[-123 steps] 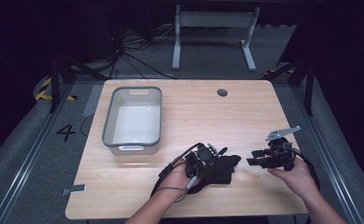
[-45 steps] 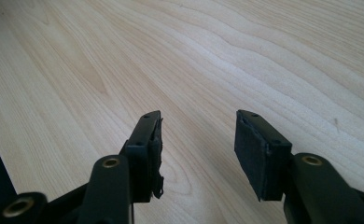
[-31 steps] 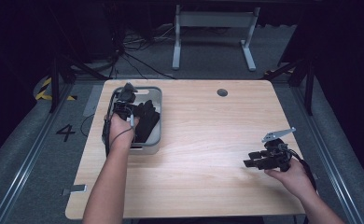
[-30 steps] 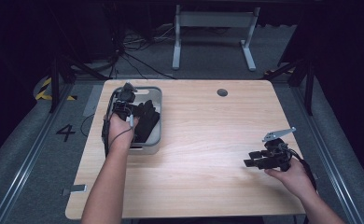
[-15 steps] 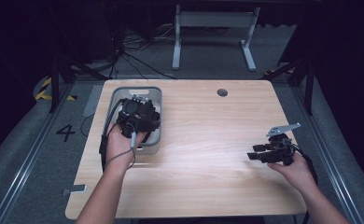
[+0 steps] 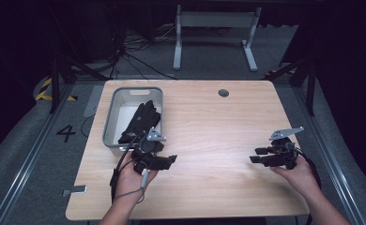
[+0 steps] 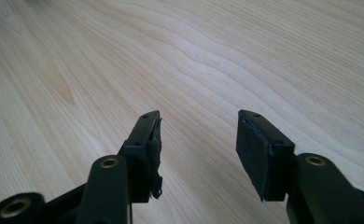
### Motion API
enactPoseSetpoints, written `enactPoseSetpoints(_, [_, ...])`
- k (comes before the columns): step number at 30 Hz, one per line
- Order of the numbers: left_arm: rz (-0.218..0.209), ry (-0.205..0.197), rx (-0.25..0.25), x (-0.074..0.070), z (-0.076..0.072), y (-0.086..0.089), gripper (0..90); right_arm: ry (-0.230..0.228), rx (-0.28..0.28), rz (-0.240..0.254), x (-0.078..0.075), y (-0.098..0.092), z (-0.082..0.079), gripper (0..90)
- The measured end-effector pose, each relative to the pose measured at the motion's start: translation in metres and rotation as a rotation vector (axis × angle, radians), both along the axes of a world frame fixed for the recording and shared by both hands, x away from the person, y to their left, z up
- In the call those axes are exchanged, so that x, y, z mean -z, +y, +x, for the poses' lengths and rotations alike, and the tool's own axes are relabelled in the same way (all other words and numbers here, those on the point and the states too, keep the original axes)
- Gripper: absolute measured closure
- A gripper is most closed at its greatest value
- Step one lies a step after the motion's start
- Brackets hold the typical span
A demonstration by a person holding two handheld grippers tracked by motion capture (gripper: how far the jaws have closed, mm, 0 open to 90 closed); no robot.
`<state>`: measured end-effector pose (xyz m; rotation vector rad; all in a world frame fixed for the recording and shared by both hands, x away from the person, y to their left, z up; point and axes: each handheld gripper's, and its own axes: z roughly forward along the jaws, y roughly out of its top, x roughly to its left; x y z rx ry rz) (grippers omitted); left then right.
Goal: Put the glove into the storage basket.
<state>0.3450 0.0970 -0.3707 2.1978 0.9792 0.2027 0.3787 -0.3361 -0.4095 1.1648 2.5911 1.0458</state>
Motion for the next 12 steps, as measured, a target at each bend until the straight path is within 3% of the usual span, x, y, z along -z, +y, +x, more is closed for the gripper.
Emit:
enactPoseSetpoints(6, [-0.003,0.027,0.001,0.0072,0.0028,0.0047,38.3,0.001,-0.002,-0.003,0.0024,0.0012,-0.0011,51.0])
enactPoseSetpoints(12, [-0.004,0.016,0.027,0.0076,0.0021,0.0059,38.6,-0.005,0.0,0.004,0.0024,-0.0018,-0.0023,52.5])
